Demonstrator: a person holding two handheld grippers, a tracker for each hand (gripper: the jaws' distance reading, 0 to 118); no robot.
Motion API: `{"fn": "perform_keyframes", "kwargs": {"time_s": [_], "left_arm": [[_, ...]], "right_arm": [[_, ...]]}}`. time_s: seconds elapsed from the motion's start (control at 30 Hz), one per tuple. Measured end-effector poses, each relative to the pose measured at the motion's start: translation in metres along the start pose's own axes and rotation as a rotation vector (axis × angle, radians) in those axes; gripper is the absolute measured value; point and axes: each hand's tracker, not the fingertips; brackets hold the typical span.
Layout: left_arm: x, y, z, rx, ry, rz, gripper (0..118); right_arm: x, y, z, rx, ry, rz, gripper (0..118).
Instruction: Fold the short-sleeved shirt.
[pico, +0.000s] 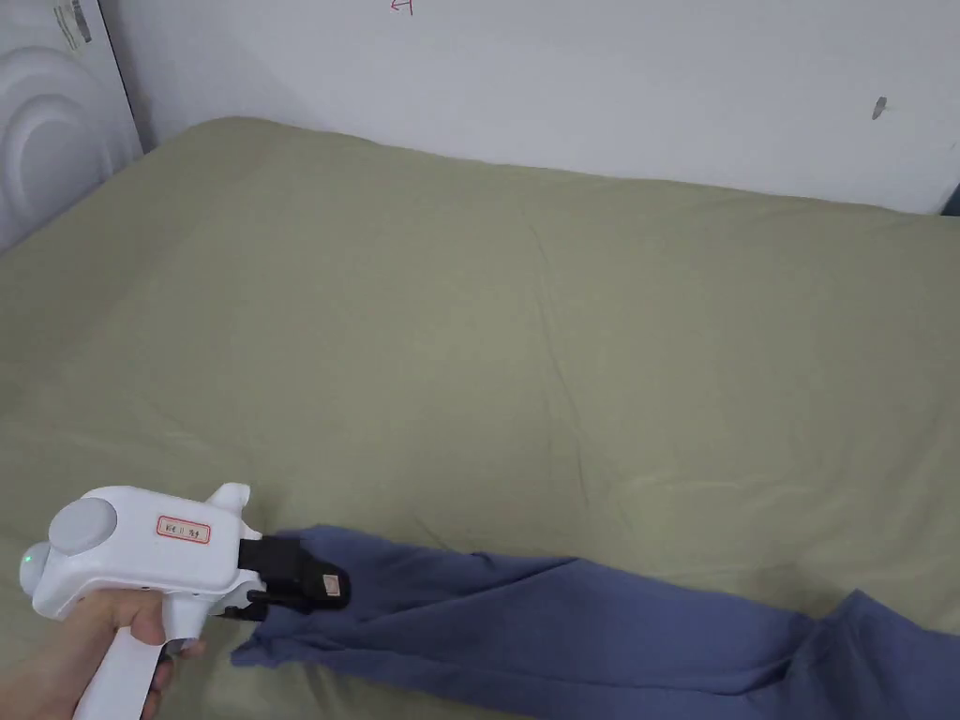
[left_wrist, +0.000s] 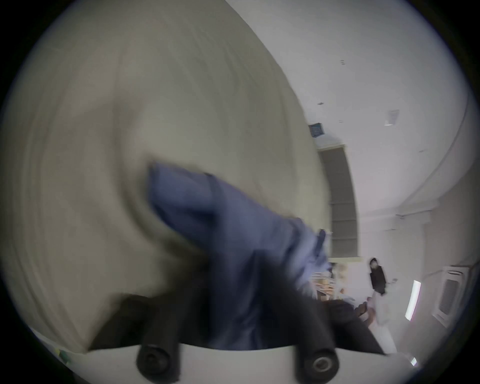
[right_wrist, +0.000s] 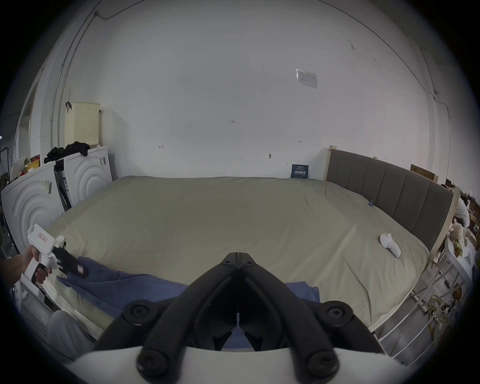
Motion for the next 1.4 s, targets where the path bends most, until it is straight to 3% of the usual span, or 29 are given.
{"fn": "perform_keyframes", "kwargs": {"time_s": [0.07, 0.3, 0.53, 0.7, 0.93, 1.27, 1.3, 1.33, 1.4], "left_arm": [[-0.018, 0.012, -0.003, -0.038, -0.049, 0.027, 3], [0.014, -0.005, 0.037, 0.075, -0.052, 0.044, 3], [0.004, 0.017, 0.086, 0.161, 0.079, 0.000, 3], [0.050, 0.000, 0.102, 0.176, 0.188, -0.071, 3], [0.158, -0.043, 0.055, 0.115, 0.295, -0.355, 3], [0.243, -0.072, -0.108, -0.069, 0.376, -0.537, 3], [0.247, -0.076, -0.129, -0.076, 0.380, -0.543, 9], [0.248, -0.079, -0.146, -0.096, 0.382, -0.587, 29], [0.247, -0.084, -0.177, -0.126, 0.343, -0.568, 115]], "right_arm": [[0.002, 0.000, 0.003, 0.004, -0.002, -0.006, 2], [0.013, 0.004, 0.010, 0.022, 0.009, -0.035, 2], [0.023, 0.004, 0.015, 0.031, 0.018, -0.052, 2], [0.029, 0.000, 0.017, 0.028, 0.022, -0.059, 2], [0.038, -0.007, 0.022, 0.021, 0.017, -0.079, 2], [0.056, -0.014, 0.031, 0.001, 0.027, -0.133, 2], [0.058, -0.015, 0.032, -0.005, 0.027, -0.142, 2], [0.061, -0.015, 0.033, -0.019, 0.028, -0.167, 2], [0.068, -0.016, 0.034, -0.034, 0.053, -0.241, 2]]}}
